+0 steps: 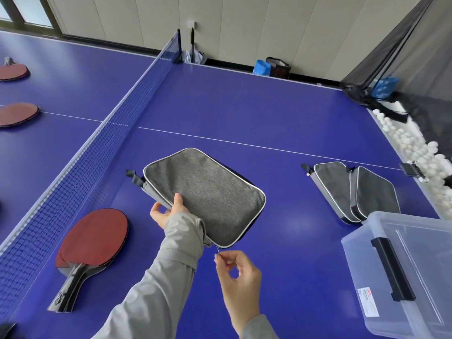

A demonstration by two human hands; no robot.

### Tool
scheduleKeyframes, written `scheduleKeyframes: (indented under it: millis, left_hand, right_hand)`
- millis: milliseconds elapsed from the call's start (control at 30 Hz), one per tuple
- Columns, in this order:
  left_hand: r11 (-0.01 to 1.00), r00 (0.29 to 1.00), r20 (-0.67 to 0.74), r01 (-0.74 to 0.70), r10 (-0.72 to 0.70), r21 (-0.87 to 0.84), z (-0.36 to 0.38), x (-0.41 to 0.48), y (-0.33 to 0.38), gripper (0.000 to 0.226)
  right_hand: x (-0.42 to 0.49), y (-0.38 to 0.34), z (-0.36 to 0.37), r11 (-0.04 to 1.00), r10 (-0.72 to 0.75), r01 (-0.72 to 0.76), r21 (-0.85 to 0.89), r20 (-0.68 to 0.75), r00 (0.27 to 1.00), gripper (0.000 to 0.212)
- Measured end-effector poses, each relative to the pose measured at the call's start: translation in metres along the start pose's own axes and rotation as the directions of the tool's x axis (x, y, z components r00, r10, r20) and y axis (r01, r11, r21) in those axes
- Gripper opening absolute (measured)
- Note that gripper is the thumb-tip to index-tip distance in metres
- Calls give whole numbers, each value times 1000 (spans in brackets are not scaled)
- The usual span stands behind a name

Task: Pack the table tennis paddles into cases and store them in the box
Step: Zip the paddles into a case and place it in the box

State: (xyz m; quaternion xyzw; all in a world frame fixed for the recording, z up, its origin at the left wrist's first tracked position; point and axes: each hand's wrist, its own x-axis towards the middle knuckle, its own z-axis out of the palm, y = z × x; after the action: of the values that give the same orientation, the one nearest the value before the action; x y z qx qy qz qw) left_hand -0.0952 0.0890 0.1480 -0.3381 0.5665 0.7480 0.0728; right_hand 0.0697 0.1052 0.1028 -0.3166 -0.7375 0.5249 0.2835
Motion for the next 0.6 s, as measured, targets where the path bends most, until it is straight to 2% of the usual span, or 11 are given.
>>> scheduleKeyframes:
  millis: [200,233,300,367,400,433,500,600]
  left_hand:
    - [999,992,127,-21,17,30,-10,7,-1,49]
    - [999,986,164,-26,18,41,-13,11,-2,47]
    - [998,967,256,-26,12,55,-19,20,-5,37]
    - [997,932,362,-20,-8,74,-26,29,-10,31]
    - [996,910,413,-17,-23,93,-29,32,-13,30]
    - [994,886,462,-10,-44,113,-33,35,-16,32]
    - [989,834,546,6,-87,148,-38,40,-23,41]
    - [978,790,596,24,-145,206,-42,42,-32,41]
  right_hand:
    - [0,3,-5,993,90,-98,62,126,988,6]
    - [2,5,-11,991,107,-116,73,116,987,5]
    - [10,11,-29,979,166,-166,117,10,986,10]
    - [28,16,-50,943,262,-234,237,-95,960,9]
    - [38,17,-59,912,314,-273,306,-95,945,13]
    - [49,17,-69,867,366,-325,379,-40,930,20]
    - [64,14,-83,764,406,-436,476,171,898,36]
    - [67,5,-92,713,347,-533,456,430,833,47]
